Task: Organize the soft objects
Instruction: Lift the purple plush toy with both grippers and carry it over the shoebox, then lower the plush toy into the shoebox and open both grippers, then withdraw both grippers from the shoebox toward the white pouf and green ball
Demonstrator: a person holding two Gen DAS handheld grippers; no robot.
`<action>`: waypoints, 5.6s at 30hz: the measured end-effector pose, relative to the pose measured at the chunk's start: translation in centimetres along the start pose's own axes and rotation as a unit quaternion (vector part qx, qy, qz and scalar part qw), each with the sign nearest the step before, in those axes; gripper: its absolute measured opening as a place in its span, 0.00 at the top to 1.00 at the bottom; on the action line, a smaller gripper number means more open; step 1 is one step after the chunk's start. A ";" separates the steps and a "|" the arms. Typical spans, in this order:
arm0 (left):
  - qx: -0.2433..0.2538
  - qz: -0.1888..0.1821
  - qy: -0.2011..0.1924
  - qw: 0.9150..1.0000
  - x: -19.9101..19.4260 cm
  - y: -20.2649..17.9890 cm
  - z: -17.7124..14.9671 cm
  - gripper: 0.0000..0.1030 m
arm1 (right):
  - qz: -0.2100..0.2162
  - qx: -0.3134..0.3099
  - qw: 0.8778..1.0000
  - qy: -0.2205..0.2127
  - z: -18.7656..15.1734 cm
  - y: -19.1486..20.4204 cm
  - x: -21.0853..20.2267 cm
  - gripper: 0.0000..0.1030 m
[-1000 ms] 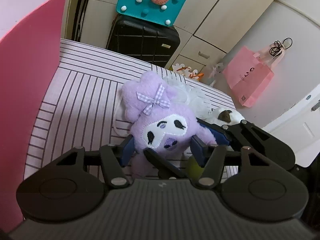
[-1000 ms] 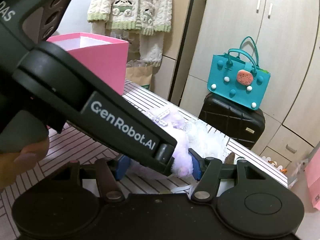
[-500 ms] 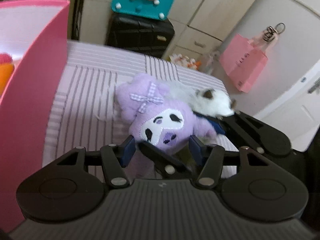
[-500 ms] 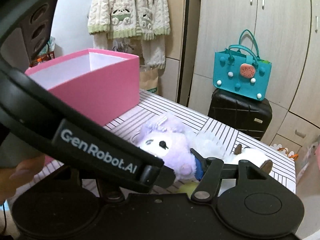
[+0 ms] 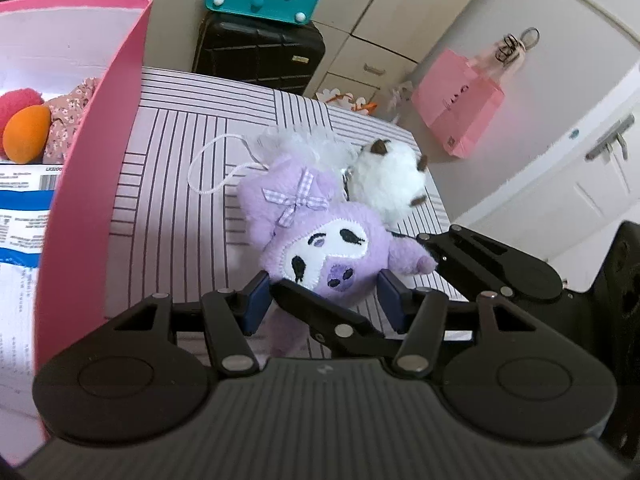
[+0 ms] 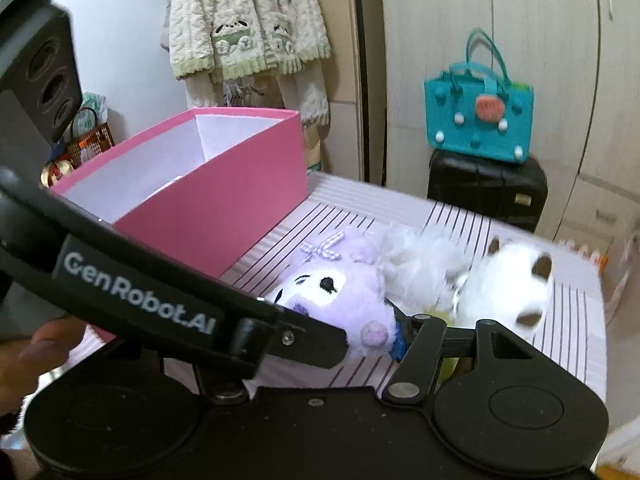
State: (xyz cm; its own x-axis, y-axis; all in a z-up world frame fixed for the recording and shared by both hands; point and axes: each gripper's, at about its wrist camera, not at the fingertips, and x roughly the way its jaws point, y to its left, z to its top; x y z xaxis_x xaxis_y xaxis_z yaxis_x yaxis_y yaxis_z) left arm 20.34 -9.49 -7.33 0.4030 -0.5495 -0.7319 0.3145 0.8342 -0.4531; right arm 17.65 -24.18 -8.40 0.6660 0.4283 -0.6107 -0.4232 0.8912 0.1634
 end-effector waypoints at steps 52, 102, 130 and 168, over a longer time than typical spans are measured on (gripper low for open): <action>0.128 0.065 -0.152 0.978 -22.6 6.2 -2.7 0.46 | 0.134 -0.122 0.983 0.016 9.3 16.0 -3.5 0.56; 0.169 0.236 -0.076 0.954 -16.5 12.0 5.9 0.43 | 0.110 -0.143 0.982 0.050 13.3 12.3 3.2 0.54; 0.249 0.178 -0.030 0.952 -23.3 0.7 -3.3 0.42 | 0.131 -0.115 0.985 0.013 5.9 12.2 -12.1 0.38; 0.229 0.057 -0.059 0.970 -5.5 -5.4 -2.0 0.38 | -0.055 0.017 0.994 -0.091 -5.0 -1.5 -7.4 0.25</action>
State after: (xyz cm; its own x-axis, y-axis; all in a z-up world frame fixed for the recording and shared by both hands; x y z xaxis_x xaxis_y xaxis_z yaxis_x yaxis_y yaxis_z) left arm 14.73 -10.92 -1.87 0.5447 -0.4797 -0.6879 0.5998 0.7961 -0.0802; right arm 10.31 -29.38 -7.97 0.8082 0.3447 -0.4775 -0.3221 0.9375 0.1317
